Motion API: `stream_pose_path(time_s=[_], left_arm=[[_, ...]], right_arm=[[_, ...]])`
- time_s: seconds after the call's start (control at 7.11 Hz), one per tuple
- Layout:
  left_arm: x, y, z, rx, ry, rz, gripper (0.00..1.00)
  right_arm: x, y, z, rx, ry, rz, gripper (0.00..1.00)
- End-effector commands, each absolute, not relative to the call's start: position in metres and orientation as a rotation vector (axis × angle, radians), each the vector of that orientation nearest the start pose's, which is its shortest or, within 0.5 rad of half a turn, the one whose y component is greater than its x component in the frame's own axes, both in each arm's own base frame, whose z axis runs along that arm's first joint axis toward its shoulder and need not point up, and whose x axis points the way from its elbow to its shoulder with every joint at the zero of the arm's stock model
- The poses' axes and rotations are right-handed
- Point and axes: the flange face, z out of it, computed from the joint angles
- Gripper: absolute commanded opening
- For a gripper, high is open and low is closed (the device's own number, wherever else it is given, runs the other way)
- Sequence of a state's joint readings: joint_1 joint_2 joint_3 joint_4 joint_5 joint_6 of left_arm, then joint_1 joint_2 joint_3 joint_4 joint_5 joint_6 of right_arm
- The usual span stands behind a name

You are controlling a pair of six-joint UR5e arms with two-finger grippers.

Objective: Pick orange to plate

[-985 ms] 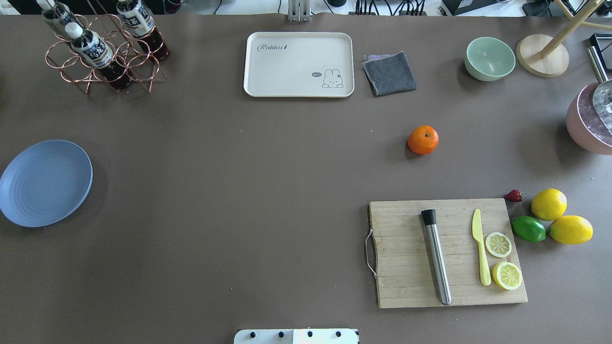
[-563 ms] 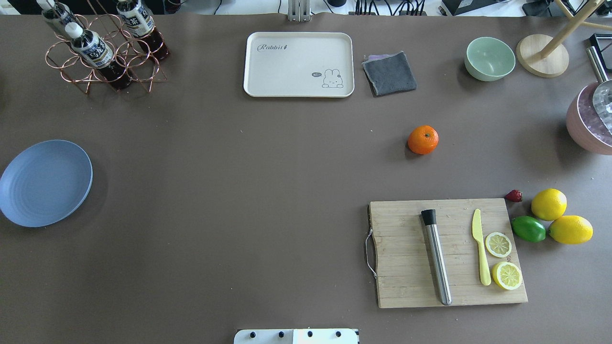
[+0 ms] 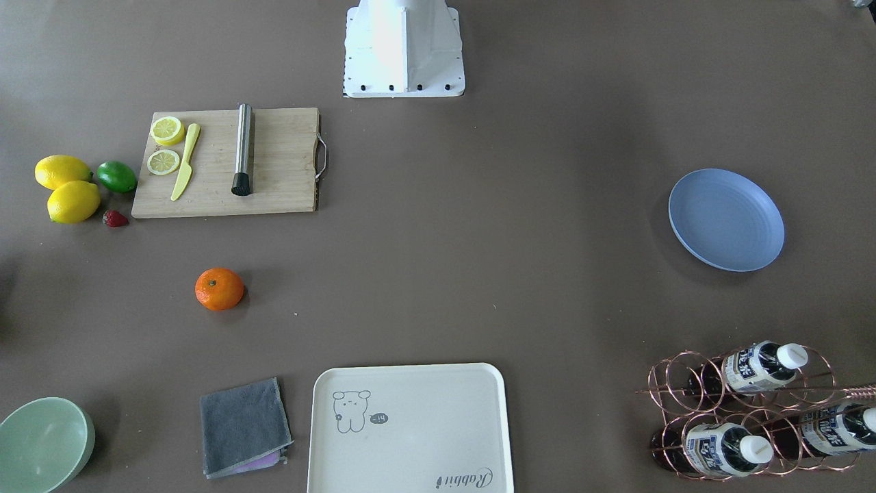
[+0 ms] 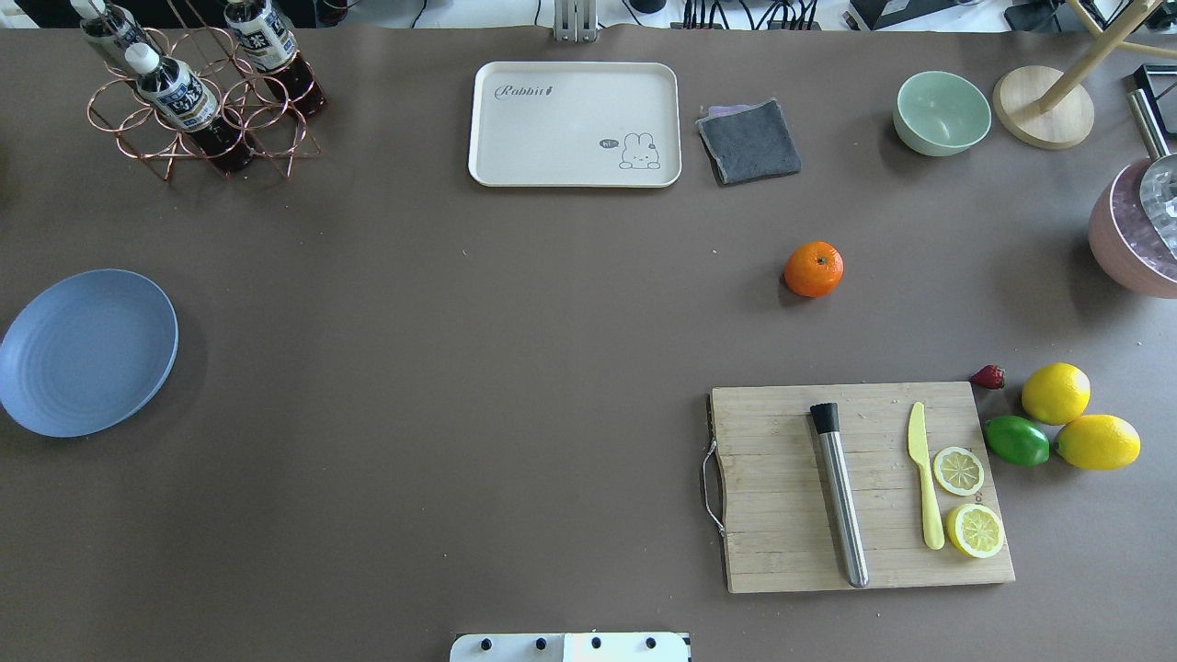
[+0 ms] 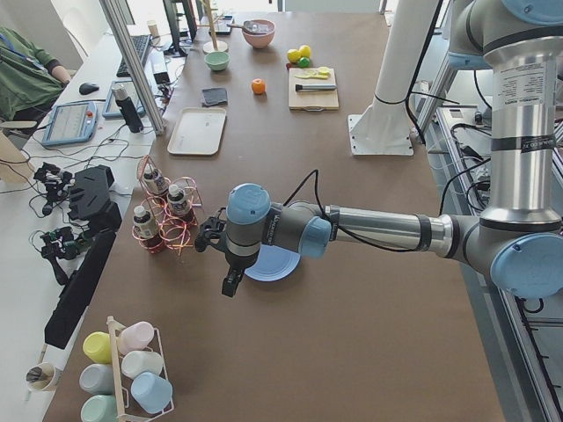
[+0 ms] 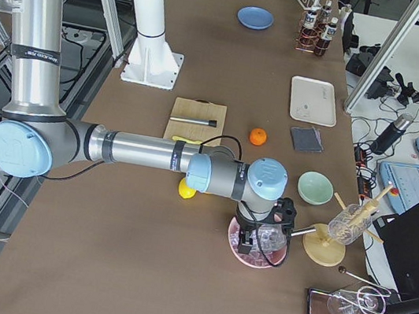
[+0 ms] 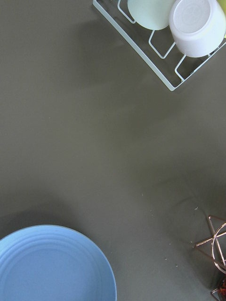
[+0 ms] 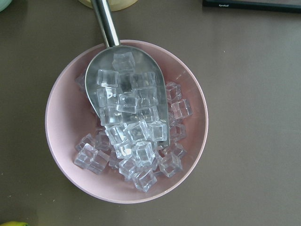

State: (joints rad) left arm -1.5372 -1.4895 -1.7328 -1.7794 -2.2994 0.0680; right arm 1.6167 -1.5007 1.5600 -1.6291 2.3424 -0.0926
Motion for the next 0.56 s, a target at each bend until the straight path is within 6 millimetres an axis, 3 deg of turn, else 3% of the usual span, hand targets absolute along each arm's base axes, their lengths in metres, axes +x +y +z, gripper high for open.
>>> stream_pose_path(time_s=[0.0,0.42], left_arm=[[-0.0509,-0.4751,0.5984,0.287,0.721,0.201,0.98],[-0.0508,-0.4765,0.5916,0.298,0.721,0.201,0.98]], right_arm=[[0.0886,-0.5184,0.6327,0.058,-0.769,-0.044,1.00],[0.0887,-0.5205,0.6310,0.062,-0.769,-0.047,1.00]])
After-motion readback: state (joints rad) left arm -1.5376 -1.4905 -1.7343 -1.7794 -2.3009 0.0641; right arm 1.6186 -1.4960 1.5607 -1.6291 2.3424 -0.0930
